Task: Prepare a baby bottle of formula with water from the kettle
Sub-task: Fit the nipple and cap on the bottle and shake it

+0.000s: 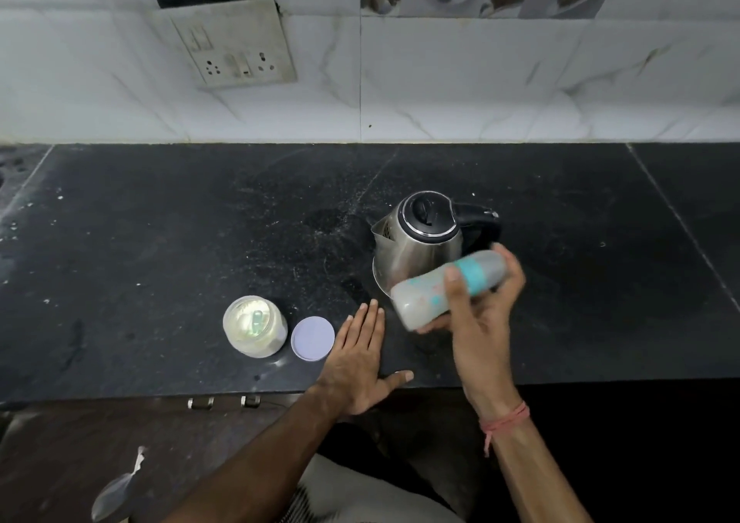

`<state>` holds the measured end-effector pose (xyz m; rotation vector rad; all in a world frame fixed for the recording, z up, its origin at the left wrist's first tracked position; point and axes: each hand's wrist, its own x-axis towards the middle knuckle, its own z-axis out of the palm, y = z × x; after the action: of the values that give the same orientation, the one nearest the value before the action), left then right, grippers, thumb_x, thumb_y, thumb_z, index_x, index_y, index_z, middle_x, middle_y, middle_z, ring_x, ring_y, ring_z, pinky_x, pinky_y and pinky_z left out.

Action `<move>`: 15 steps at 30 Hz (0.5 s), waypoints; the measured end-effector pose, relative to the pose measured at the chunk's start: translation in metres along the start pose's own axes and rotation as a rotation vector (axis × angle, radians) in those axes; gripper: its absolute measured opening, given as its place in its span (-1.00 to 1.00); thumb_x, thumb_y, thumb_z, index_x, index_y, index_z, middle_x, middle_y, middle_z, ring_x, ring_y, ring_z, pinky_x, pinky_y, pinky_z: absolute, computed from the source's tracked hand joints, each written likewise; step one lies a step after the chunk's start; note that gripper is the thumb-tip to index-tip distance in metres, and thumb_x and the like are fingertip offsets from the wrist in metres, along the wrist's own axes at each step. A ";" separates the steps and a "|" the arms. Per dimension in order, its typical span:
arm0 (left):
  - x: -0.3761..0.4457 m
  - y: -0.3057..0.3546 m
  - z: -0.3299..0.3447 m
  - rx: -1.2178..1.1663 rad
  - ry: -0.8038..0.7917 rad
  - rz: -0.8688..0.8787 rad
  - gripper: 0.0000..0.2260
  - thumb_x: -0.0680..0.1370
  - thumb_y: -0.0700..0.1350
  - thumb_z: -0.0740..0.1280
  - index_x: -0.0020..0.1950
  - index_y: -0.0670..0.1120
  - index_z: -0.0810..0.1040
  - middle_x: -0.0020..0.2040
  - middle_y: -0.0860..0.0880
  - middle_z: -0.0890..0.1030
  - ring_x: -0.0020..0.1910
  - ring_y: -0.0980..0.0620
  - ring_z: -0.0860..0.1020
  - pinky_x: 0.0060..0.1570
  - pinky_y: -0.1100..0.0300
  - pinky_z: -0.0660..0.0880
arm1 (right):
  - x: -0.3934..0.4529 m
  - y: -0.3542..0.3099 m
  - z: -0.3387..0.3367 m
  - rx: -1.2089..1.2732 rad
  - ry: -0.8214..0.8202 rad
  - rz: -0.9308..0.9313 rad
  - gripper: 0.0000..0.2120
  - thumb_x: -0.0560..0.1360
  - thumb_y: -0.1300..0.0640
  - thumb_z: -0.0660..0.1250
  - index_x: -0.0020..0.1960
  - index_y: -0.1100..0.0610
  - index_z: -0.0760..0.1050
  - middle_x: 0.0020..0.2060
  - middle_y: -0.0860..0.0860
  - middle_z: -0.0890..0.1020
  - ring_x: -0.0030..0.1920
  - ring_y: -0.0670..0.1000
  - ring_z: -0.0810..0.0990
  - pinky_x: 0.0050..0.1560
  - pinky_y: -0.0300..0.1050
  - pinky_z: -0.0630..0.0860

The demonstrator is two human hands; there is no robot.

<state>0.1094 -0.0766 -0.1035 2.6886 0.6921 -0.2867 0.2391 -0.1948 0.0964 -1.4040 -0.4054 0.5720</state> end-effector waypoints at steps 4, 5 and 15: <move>0.000 -0.001 0.000 -0.014 0.005 0.005 0.18 0.47 0.71 -0.26 0.83 -0.11 -0.22 0.83 -0.11 -0.26 0.78 -0.05 -0.38 0.75 -0.07 -0.33 | 0.000 0.001 0.005 -0.014 -0.008 -0.021 -0.37 0.67 0.16 0.44 0.63 -0.10 0.24 0.17 -0.09 0.64 0.07 0.10 0.78 -0.31 0.08 0.73; 0.000 -0.001 -0.001 -0.006 0.003 -0.002 0.18 0.46 0.70 -0.27 0.82 -0.12 -0.23 0.82 -0.12 -0.27 0.78 -0.06 -0.36 0.75 -0.07 -0.33 | 0.001 0.002 0.004 0.012 0.023 -0.011 -0.39 0.69 0.14 0.42 0.63 -0.09 0.21 0.21 -0.04 0.62 0.07 0.09 0.78 -0.31 0.08 0.73; 0.002 -0.001 0.003 -0.023 -0.015 -0.001 0.19 0.42 0.73 -0.30 0.83 -0.04 -0.23 0.80 -0.09 -0.37 0.75 -0.03 -0.45 0.75 -0.11 -0.25 | -0.021 0.011 0.006 0.026 -0.038 0.065 -0.38 0.66 0.16 0.42 0.62 -0.07 0.25 0.14 -0.13 0.72 0.09 0.08 0.79 -0.30 0.07 0.74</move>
<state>0.1098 -0.0758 -0.1071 2.6615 0.6880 -0.2973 0.2173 -0.2014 0.0877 -1.3867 -0.3823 0.6549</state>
